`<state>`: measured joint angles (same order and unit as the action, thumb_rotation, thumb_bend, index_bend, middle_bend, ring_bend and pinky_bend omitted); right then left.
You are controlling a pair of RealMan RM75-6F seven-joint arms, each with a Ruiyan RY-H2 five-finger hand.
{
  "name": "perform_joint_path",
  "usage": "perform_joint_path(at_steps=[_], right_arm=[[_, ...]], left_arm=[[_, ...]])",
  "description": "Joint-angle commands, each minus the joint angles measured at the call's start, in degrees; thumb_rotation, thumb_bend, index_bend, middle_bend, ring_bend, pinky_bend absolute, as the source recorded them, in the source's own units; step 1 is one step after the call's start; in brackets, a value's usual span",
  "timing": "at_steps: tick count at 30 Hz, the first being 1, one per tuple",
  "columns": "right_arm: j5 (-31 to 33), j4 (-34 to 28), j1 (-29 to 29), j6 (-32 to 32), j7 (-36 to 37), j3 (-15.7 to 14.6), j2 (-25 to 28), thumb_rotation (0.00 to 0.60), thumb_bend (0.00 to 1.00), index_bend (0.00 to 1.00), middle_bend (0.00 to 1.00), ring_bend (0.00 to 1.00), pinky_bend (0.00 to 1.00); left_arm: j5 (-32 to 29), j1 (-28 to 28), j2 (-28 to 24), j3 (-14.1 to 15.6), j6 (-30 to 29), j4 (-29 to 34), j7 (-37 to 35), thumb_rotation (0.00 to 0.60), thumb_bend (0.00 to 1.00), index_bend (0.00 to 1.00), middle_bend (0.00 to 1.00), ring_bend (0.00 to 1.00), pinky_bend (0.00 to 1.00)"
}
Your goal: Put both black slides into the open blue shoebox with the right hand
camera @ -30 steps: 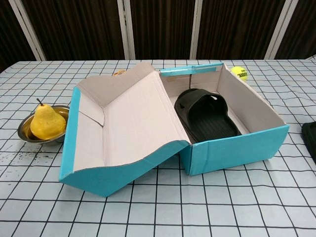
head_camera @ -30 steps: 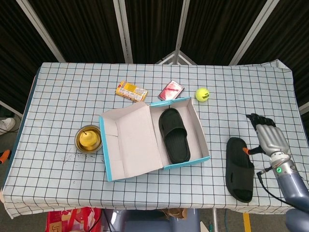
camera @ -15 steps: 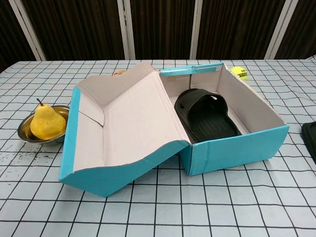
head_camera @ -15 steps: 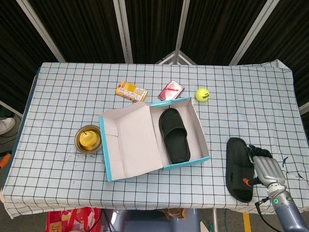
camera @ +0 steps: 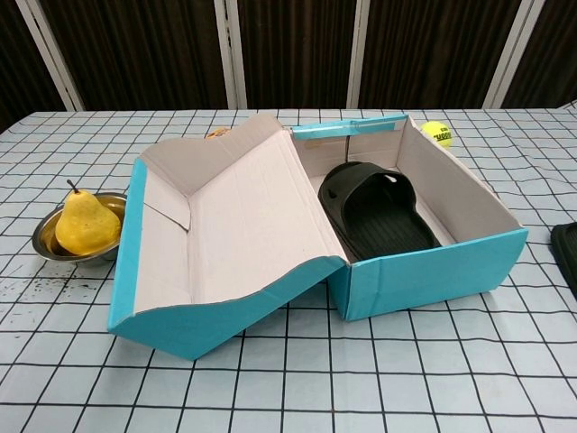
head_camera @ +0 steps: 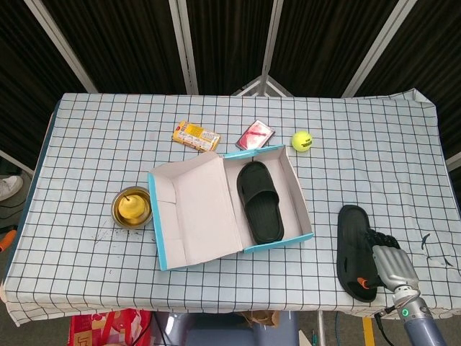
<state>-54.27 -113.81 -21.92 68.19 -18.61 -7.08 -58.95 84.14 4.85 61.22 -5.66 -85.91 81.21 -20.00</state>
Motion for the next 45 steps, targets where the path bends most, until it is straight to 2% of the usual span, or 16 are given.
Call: perform_joint_path(at_steps=[1,5,14,27,41,45], right_arm=[[-0.42,-0.37,0.47,0.09,-0.34,-0.20,0.18,0.600,0.20,0.11,0.07,0.01,0.00],[-0.77,-0.40,1.08,-0.31,-0.84,-0.64,0.21,0.600,0.20,0.11,0.07,0.00,0.00],[-2.91,7.05,3.73,-2.04,2.80,-0.76,-4.27,0.600,0.20,0.11,0.07,0.00,0.00],[-7.98,14.03,6.29,-2.52,7.04,-0.03,-7.70,0.600,0.20,0.19,0.07,0.00,0.00],[-12.81,22.51,7.83,-3.27,10.90,1.11,-11.36,0.600,0.20,0.29,0.20,0.00,0.00],[-13.64,23.70,8.02,-4.04,12.17,1.45,-11.76,0.600,0.20,0.35,0.25,0.01,0.00]], left_arm=[[-0.13,0.04,0.04,0.00,0.12,0.02,0.20,0.600,0.32,0.00,0.00,0.00,0.07],[-0.41,0.18,0.15,-0.04,0.43,-0.01,0.71,0.600,0.32,0.00,0.00,0.00,0.07],[-0.68,0.16,0.31,-0.07,0.26,0.48,2.33,0.600,0.32,0.00,0.00,0.00,0.07],[-1.31,0.18,0.48,-0.15,0.46,0.91,3.88,0.600,0.32,0.00,0.00,0.00,0.07],[-1.90,0.38,0.80,-0.23,0.91,1.54,5.93,0.600,0.32,0.00,0.00,0.00,0.07],[-2.19,0.35,0.89,-0.35,0.90,1.55,6.19,0.600,0.32,0.00,0.00,0.00,0.07]])
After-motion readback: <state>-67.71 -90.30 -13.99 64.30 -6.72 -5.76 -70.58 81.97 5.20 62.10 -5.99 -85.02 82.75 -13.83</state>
